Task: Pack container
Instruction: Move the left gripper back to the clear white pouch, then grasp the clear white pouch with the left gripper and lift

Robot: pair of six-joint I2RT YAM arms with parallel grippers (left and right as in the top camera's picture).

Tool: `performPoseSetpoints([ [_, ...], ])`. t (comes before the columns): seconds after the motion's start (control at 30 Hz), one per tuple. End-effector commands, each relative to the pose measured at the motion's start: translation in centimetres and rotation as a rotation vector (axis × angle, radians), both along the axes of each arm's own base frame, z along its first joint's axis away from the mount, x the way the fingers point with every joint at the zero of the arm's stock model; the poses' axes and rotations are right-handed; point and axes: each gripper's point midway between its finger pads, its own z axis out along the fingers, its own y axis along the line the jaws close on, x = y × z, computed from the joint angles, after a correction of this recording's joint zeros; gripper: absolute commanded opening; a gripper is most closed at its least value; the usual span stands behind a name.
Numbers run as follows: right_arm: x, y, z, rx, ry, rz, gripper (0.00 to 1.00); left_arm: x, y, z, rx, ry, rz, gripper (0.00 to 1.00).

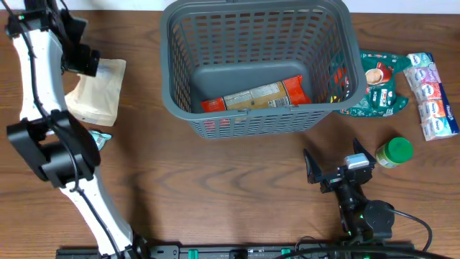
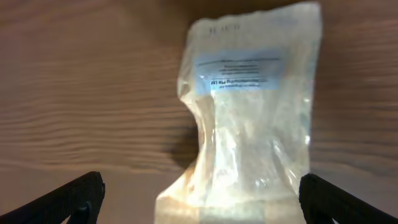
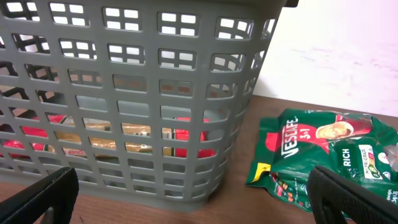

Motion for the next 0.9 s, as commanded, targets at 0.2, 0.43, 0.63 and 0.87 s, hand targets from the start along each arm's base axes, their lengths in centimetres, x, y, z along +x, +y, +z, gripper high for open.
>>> performPoseSetpoints([
  [0.2, 0.0, 0.2, -0.1, 0.009, 0.001, 0.008, 0.99, 0.0, 0.5, -8.8, -0.181, 0.091, 0.002, 0.99],
  [0.43, 0.0, 0.2, -0.1, 0.009, 0.002, 0.008, 0.99, 0.3, -1.0, -11.7, -0.259, 0.116, -0.017, 0.99],
  [0.63, 0.0, 0.2, -0.1, 0.009, 0.002, 0.008, 0.99, 0.0, -2.0, -14.3, -0.287, 0.166, 0.004, 0.91],
  [0.87, 0.0, 0.2, -0.1, 0.009, 0.001, 0.008, 0.99, -1.1, -2.6, -16.9, -0.326, 0.228, 0.078, 0.31],
])
